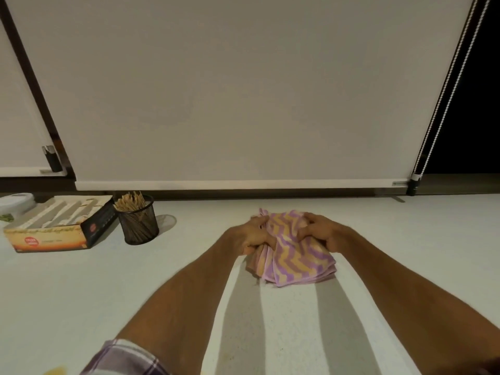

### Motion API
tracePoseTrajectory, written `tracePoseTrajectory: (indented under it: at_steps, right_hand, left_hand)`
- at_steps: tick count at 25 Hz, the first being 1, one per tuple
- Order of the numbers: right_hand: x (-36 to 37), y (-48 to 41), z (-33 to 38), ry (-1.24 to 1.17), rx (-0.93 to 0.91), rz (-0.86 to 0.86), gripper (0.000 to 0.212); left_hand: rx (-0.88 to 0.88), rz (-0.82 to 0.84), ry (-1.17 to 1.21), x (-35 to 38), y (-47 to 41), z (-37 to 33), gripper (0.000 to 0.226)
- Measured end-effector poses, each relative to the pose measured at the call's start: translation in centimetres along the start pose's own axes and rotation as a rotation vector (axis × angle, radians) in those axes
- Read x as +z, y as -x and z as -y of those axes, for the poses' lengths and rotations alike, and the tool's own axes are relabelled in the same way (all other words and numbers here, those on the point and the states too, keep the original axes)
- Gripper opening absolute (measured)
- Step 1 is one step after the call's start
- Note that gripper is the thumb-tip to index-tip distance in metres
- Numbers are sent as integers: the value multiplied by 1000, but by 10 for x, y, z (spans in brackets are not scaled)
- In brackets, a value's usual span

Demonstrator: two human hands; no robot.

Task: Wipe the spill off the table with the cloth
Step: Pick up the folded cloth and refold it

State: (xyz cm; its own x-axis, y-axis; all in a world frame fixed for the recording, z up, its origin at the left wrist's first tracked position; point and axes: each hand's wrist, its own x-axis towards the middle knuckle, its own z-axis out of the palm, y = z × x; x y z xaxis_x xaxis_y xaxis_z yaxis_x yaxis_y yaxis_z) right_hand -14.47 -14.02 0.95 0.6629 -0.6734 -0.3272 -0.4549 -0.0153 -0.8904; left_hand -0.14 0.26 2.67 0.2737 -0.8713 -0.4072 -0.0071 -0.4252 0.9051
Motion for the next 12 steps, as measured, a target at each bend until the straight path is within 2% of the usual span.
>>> tracePoseTrajectory:
  at_steps: [5,12]
  right_hand:
    - [10,49,7,-145,-91,61,66]
    - [38,151,29,-174,-207,85,62]
  left_hand:
    - [94,-41,-29,0,53,6,94]
    - [216,-93,9,7,152,11,93]
